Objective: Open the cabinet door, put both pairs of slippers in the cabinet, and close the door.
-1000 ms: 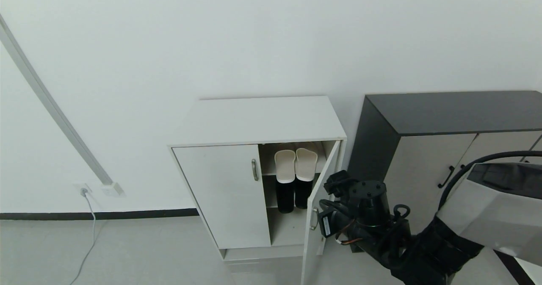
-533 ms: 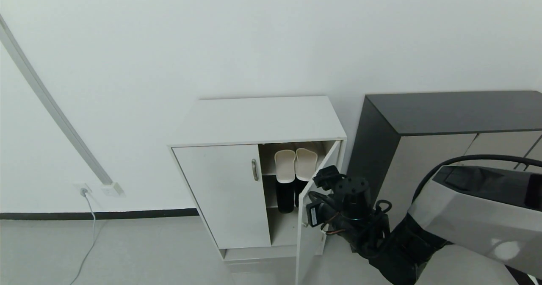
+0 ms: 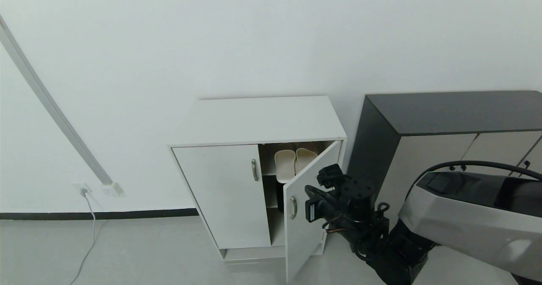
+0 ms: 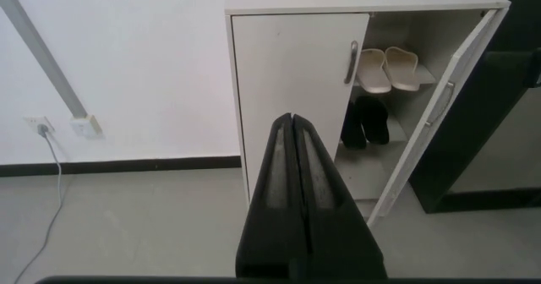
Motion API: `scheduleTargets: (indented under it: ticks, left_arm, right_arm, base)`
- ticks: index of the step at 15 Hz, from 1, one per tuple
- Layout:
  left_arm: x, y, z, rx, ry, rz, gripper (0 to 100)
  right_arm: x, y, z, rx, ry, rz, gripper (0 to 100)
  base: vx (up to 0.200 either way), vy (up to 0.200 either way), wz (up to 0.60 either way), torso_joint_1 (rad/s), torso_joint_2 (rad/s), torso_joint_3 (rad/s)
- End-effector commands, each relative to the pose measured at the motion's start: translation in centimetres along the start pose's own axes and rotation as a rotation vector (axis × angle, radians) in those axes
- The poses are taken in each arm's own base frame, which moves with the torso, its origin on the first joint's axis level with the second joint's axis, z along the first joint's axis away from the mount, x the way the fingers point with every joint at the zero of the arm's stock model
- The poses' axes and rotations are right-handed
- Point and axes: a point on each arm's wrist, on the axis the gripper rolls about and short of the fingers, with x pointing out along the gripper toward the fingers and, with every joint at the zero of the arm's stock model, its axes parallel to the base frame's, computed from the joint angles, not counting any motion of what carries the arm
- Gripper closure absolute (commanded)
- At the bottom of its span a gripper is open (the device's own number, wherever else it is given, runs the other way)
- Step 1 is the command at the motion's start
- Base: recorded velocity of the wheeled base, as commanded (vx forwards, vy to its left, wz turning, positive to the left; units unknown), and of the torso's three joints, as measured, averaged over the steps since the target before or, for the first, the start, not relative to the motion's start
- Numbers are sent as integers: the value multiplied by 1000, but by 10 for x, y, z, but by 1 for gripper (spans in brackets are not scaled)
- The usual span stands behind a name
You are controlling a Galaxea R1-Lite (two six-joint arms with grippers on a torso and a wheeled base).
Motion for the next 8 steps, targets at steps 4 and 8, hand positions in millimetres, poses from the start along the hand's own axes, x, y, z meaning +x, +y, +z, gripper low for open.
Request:
scheduleTargets:
  ticks: [4, 8]
  left_arm:
    - [0, 0, 0, 3, 0, 0, 100]
    - [0, 0, 0, 3, 0, 0, 100]
  right_arm:
    - [-30, -20, -20, 2, 57, 111, 100]
    - [-47, -24, -22, 2, 84, 136, 100]
  base:
    - [100, 0, 0, 1, 2, 4]
    - [200, 0, 0, 0, -1, 2]
